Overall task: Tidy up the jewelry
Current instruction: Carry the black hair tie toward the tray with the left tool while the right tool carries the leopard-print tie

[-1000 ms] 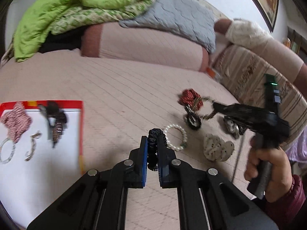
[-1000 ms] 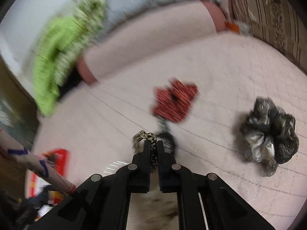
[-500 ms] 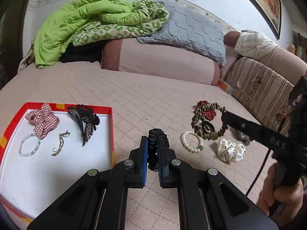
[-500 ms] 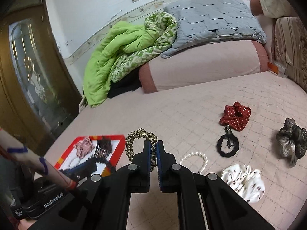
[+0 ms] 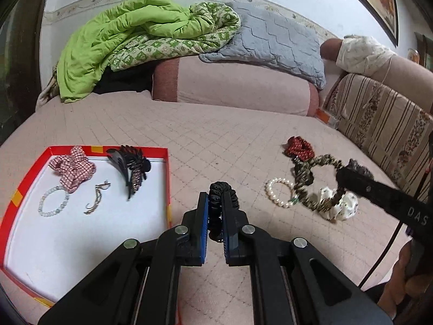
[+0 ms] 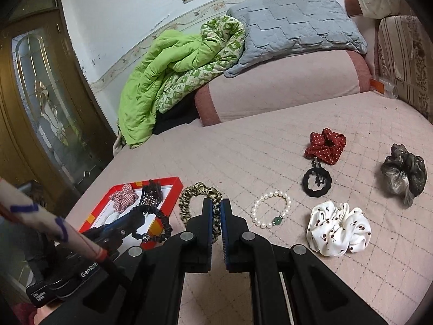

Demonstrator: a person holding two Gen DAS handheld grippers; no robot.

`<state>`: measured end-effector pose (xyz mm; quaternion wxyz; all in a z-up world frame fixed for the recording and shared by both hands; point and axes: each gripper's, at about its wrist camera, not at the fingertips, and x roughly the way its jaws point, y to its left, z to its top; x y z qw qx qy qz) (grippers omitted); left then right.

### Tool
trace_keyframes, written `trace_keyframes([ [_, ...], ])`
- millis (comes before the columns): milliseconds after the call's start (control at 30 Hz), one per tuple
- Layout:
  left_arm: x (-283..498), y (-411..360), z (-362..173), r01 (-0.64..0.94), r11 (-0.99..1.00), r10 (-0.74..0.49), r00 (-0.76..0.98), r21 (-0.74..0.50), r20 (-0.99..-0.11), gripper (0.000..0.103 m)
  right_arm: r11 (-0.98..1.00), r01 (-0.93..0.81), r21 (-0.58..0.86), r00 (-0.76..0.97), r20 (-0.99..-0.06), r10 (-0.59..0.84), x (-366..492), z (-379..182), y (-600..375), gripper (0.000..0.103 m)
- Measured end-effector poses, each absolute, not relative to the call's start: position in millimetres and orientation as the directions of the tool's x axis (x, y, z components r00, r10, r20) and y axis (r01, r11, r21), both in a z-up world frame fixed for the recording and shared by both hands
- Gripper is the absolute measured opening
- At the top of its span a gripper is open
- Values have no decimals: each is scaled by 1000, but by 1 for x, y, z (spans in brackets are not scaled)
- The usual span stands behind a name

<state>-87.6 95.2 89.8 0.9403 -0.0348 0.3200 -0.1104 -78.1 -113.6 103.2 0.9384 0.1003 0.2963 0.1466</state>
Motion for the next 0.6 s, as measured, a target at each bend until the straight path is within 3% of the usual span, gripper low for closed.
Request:
trace_keyframes([
  [600, -103, 135, 108, 105, 984, -171, 806, -147, -567, 9, 958, -211, 192, 757, -588, 285, -87, 97, -95, 7],
])
